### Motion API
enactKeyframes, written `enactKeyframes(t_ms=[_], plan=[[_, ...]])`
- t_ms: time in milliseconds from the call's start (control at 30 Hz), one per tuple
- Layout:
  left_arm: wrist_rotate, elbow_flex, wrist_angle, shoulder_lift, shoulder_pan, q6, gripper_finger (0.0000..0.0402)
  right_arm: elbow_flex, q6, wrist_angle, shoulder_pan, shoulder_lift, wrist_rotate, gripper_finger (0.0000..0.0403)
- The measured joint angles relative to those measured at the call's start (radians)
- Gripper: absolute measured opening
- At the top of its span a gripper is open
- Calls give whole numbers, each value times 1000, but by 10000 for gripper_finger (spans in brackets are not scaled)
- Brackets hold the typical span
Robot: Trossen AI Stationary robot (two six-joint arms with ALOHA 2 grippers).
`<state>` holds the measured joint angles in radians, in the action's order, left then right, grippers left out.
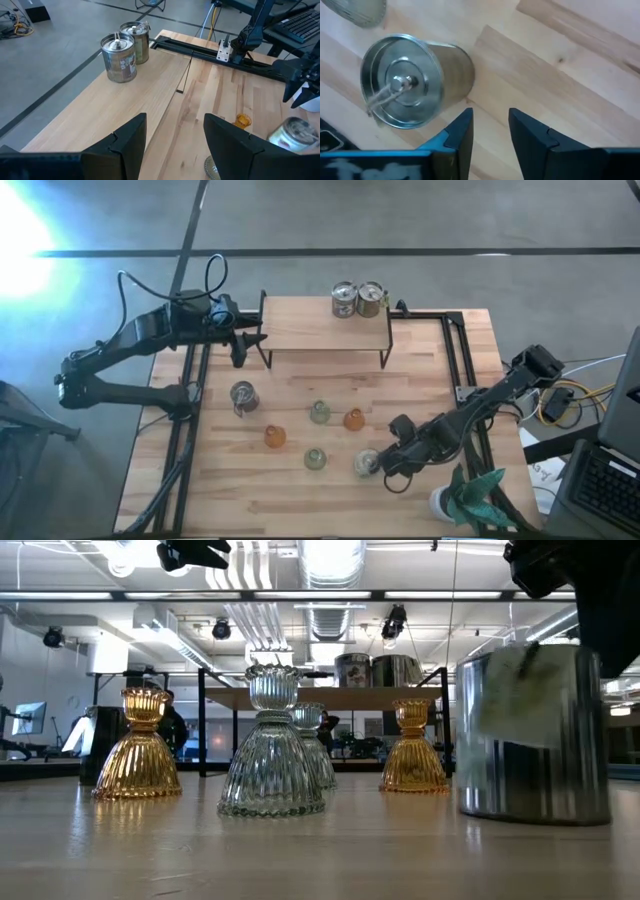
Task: Pick & Place candle stick holders
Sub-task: Put the silver scented candle on the shelf
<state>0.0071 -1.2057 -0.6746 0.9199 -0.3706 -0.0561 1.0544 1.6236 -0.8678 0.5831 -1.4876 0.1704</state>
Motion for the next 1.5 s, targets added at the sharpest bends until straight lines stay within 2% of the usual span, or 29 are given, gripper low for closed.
enactKeyframes(t_ms=[233,400,700,1500], plan=[[0,0,0,0,0,0,202,1,12,30,-15,2,-37,132],[0,0,0,0,0,0,202,3,6,101,-32,3,-39,147],[0,0,0,0,0,2,202,4,-41,126,-80,-9,-40,171],[0,0,0,0,0,45,202,-64,-59,269,-94,-9,-78,148]])
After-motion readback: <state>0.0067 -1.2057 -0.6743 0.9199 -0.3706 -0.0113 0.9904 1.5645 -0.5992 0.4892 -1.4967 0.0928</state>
